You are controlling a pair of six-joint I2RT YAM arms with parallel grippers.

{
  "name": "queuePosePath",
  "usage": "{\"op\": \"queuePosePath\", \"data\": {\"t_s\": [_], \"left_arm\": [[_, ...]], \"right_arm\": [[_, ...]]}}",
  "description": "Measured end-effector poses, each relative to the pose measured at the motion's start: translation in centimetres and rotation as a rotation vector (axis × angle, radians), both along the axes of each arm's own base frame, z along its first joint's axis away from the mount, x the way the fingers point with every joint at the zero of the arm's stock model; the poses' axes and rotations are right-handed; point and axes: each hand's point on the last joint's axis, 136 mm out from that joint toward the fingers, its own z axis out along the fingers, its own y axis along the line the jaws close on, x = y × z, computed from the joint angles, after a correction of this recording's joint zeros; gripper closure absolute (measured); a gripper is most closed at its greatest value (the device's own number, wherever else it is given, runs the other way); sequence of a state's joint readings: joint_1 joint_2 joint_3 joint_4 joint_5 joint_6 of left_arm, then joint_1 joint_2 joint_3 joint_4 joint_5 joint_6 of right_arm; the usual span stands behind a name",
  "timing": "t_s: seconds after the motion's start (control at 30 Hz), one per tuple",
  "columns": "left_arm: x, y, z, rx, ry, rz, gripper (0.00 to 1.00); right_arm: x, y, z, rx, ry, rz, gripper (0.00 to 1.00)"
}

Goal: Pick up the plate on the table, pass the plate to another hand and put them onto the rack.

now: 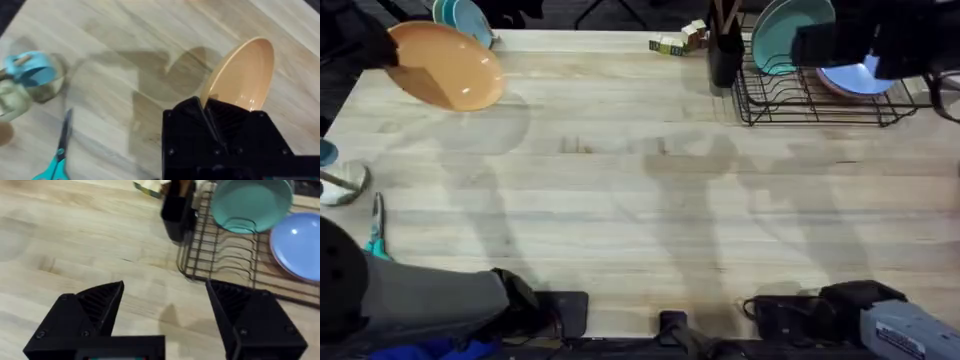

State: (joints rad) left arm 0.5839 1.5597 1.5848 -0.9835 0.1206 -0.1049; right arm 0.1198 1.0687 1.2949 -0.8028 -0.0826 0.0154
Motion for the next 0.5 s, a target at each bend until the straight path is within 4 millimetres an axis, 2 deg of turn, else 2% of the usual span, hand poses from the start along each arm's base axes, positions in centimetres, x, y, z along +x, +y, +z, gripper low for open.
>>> {"op": "queuePosePath", "data": {"t_s": [0.2, 0.5], "left_arm": [[1.4, -5.1, 1.1, -0.021, -0.025, -0.135, 0.96], [2.7, -14.1, 0.9, -0.086, -0.003, -0.373, 0.96]], "right_arm": [[0.0, 2.6, 0.8, 0.006, -0.039, 0.083, 0.009], [-0.9, 5.5, 0.8, 0.032, -0.03, 0.16, 0.009]]}}
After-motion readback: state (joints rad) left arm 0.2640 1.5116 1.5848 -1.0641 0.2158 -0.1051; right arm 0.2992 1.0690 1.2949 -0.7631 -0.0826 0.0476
